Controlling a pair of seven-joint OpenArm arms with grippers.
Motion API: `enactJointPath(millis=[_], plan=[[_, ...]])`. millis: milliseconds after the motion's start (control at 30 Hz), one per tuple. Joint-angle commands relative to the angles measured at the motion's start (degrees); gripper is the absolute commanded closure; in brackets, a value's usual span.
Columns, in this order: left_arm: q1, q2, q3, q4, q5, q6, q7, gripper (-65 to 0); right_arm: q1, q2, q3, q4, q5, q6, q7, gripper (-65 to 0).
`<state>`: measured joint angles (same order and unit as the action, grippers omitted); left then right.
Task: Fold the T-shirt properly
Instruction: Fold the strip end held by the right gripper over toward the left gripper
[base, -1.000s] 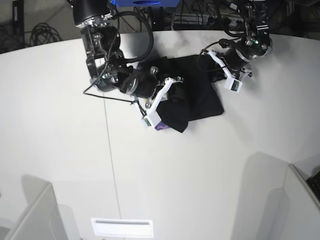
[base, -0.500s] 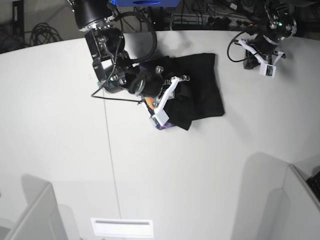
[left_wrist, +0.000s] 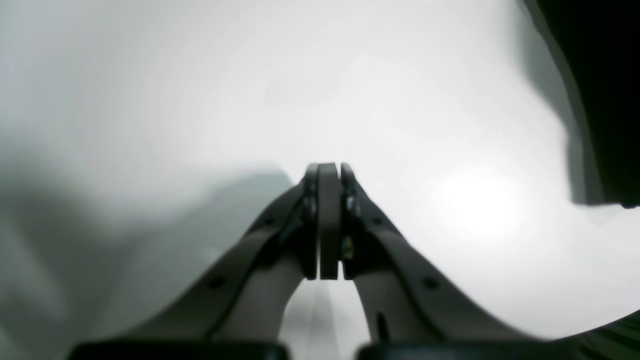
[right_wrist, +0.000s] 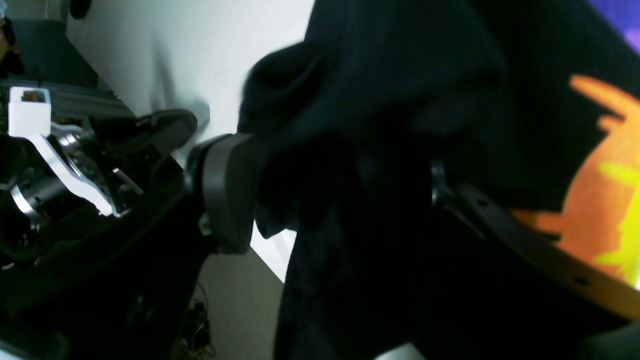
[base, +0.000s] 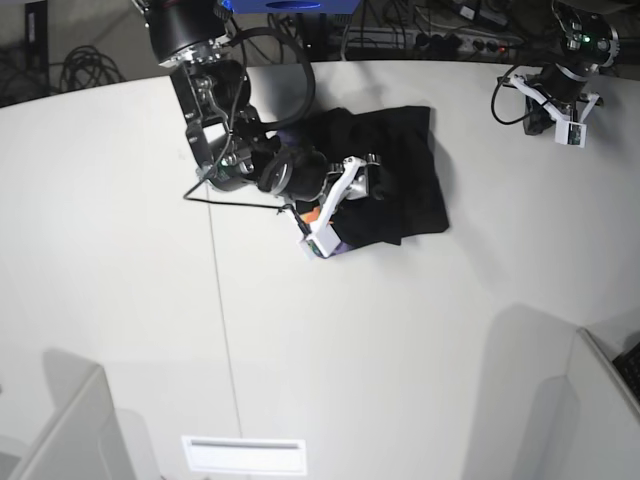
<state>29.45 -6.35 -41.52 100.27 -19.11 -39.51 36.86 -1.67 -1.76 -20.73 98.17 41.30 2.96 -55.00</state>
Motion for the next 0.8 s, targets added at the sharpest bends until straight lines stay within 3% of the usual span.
enactJointPath(millis=[0, 200, 367, 600, 767], plan=[[0.22, -0.64, -0.99, 0.79, -0.8, -0.49, -1.04, 0.0, 1.45, -0.57, -0.24, 1.04, 0.94, 0.34, 0.81, -38.9], [0.22, -0.46, -3.36, 0.79, -0.8, -0.49, -1.04, 0.0, 5.85, -0.48, -8.06, -3.62, 0.94, -0.02, 1.24, -38.9], [0.22, -0.46, -6.0, 0.79, -0.8, -0.49, -1.04, 0.0, 9.8, -1.27, -15.97, -8.46, 0.94, -2.83, 2.04, -38.9], [-0.13, -0.73, -8.02, 0.79, -0.8, -0.49, 3.27, 0.0, 13.41, -3.74, -24.59, -8.46, 1.03, -3.71, 3.27, -38.9], [-0.22, -0.64, -8.28, 1.05, -0.8, -0.49, 3.45, 0.0, 16.05, -4.17, -30.13, -5.64, 1.03, -3.71, 3.09, -38.9]])
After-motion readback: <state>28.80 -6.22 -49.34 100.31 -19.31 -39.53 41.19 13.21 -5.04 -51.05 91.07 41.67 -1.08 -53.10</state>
